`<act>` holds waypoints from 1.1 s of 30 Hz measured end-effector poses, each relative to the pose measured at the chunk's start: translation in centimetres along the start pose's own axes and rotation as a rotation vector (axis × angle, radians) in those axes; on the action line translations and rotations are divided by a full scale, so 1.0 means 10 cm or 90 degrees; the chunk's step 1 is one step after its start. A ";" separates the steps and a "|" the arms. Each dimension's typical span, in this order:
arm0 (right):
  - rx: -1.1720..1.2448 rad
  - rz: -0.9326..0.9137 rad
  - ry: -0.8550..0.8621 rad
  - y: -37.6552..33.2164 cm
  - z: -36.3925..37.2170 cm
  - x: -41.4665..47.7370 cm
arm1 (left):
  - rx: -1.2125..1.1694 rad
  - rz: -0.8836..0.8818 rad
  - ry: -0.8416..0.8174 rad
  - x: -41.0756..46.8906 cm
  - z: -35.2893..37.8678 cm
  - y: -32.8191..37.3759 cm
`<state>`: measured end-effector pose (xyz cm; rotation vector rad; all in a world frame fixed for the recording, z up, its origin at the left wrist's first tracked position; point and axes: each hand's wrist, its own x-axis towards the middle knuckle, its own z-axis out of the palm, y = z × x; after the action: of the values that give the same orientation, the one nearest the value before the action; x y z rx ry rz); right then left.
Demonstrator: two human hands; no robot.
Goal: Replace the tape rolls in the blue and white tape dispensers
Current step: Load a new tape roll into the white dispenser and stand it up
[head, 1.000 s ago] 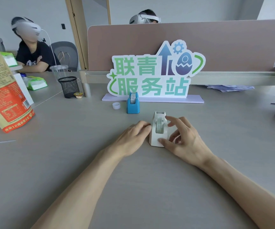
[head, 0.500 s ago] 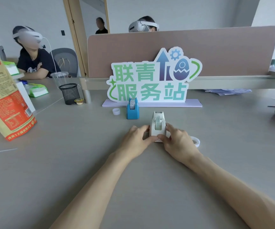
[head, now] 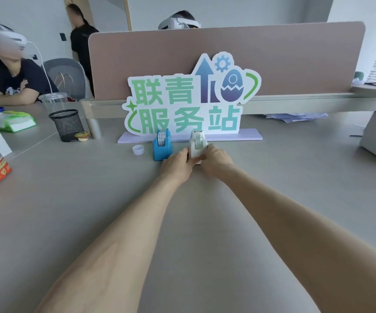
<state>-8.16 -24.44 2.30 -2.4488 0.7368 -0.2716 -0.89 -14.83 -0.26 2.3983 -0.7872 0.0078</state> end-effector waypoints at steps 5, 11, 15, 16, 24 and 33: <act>0.024 0.029 -0.044 -0.05 -0.09 0.07 | 0.061 -0.009 0.019 0.09 0.02 0.01; 0.059 -0.057 -0.015 0.30 -0.48 -0.28 | 0.148 -0.013 0.026 -0.07 0.01 0.06; -0.022 -0.130 -0.005 0.66 -0.57 -0.80 | 0.249 -0.035 0.023 -0.22 0.03 0.05; -0.033 -0.149 -0.006 0.73 -0.56 -0.88 | 0.255 -0.033 0.024 -0.27 0.04 0.05; -0.075 -0.241 0.105 0.93 -0.38 -0.99 | 0.189 0.053 0.007 -0.53 -0.03 0.03; -0.061 -0.237 0.198 0.77 -0.27 -0.33 | 0.105 0.048 0.014 -0.48 -0.07 -0.02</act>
<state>-15.22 -29.17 0.09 -2.6579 0.4160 -0.7894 -4.65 -11.73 -0.67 2.5156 -0.8976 0.1345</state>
